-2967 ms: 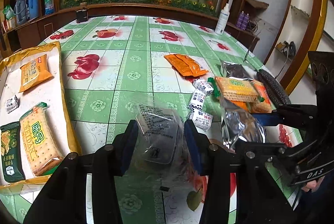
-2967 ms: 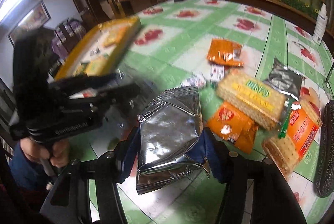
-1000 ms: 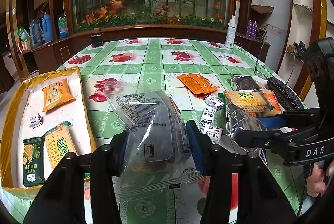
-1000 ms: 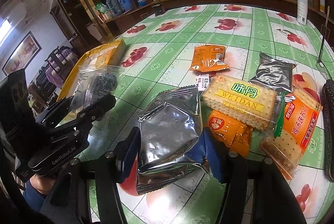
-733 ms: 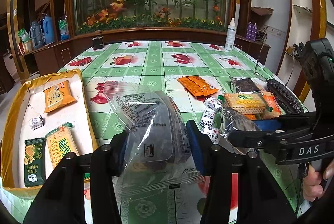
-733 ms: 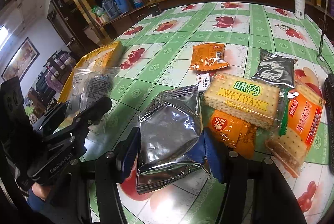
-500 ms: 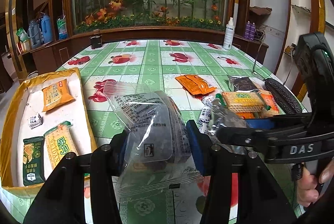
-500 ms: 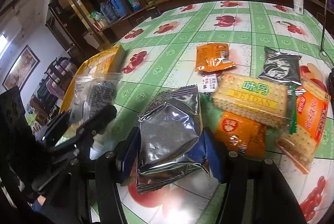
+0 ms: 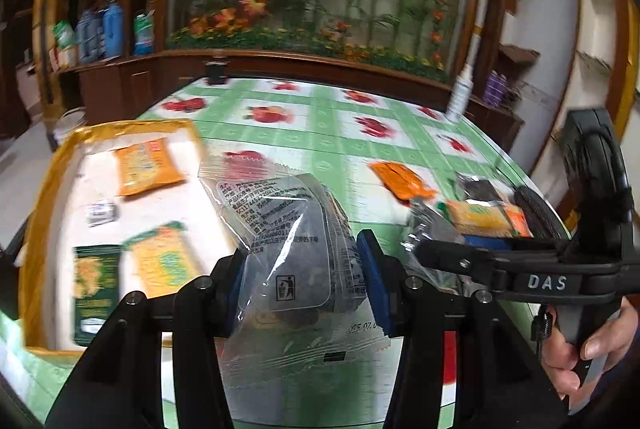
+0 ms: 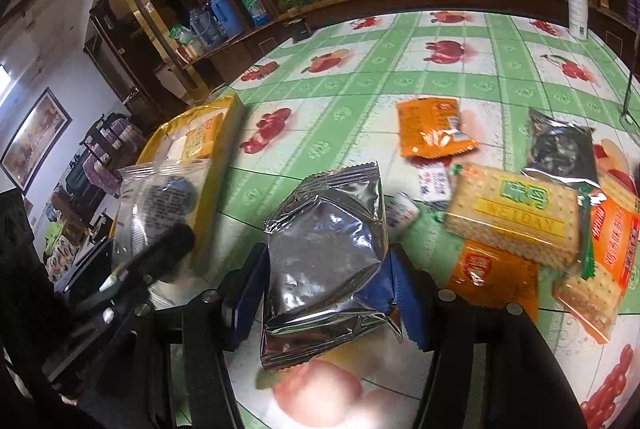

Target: Organize snacks

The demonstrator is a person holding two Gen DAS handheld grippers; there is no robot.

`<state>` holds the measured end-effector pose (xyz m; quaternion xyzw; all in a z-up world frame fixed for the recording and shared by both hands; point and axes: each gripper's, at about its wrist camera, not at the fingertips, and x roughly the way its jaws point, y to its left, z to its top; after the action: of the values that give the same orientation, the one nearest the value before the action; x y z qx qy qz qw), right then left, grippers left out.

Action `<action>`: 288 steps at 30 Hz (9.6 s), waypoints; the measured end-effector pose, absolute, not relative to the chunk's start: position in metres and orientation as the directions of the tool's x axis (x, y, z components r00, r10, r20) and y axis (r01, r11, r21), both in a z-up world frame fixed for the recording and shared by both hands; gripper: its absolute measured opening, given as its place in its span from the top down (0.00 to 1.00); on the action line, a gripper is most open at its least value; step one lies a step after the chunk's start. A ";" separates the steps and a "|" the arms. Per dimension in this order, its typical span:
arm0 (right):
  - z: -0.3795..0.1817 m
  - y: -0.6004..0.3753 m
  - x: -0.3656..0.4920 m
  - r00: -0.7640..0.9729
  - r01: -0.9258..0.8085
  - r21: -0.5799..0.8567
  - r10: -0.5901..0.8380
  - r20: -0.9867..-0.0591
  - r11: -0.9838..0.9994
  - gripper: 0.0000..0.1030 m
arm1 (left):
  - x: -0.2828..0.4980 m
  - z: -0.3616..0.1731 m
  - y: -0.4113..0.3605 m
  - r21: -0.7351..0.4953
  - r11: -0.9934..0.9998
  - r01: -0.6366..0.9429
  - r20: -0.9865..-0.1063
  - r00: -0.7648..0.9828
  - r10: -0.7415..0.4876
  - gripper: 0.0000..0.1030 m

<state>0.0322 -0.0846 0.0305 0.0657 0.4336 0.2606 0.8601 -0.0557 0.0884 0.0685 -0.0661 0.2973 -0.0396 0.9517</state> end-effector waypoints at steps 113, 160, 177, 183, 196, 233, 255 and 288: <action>0.043 -0.223 0.062 0.552 -0.156 0.500 0.495 -0.671 0.852 0.29 | 0.011 0.022 -0.032 -0.099 0.961 0.258 -0.800 0.553 -0.231 0.68; 0.005 -0.097 0.067 0.471 -0.516 0.042 0.324 -0.820 0.856 0.54 | -0.018 0.019 0.033 -0.246 0.958 0.149 -0.750 0.597 -0.285 0.67; 0.038 -0.117 0.056 0.507 -0.449 0.261 0.484 -0.714 0.855 0.55 | -0.023 0.026 0.042 -0.280 0.949 0.145 -0.701 0.645 -0.305 0.67; 0.034 -0.114 0.055 0.486 -0.444 0.297 0.506 -0.712 0.845 0.55 | -0.024 0.027 0.045 -0.288 0.947 0.140 -0.691 0.654 -0.307 0.67; 0.043 -0.099 0.048 0.492 -0.414 0.386 0.559 -0.667 0.824 0.55 | -0.030 0.036 0.053 -0.289 0.949 0.126 -0.662 0.690 -0.293 0.67; 0.047 0.100 0.064 0.392 -0.540 0.383 0.627 -0.674 0.749 0.55 | -0.044 0.022 0.215 -0.401 0.871 -0.284 -0.638 0.769 -0.043 0.67; 0.012 0.144 0.087 0.331 -0.562 0.345 0.586 -0.740 0.752 0.52 | -0.040 0.020 0.211 -0.335 0.878 -0.341 -0.671 0.741 0.032 0.64; 0.057 0.052 0.072 0.402 -0.479 0.500 0.687 -0.606 0.721 0.41 | -0.069 0.041 0.211 -0.350 0.865 -0.358 -0.532 0.836 0.131 0.29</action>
<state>0.0720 0.0524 0.0574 0.1238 0.4183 0.3520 0.8281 -0.0689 0.2115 0.0406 -0.2238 0.2542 0.1313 0.9317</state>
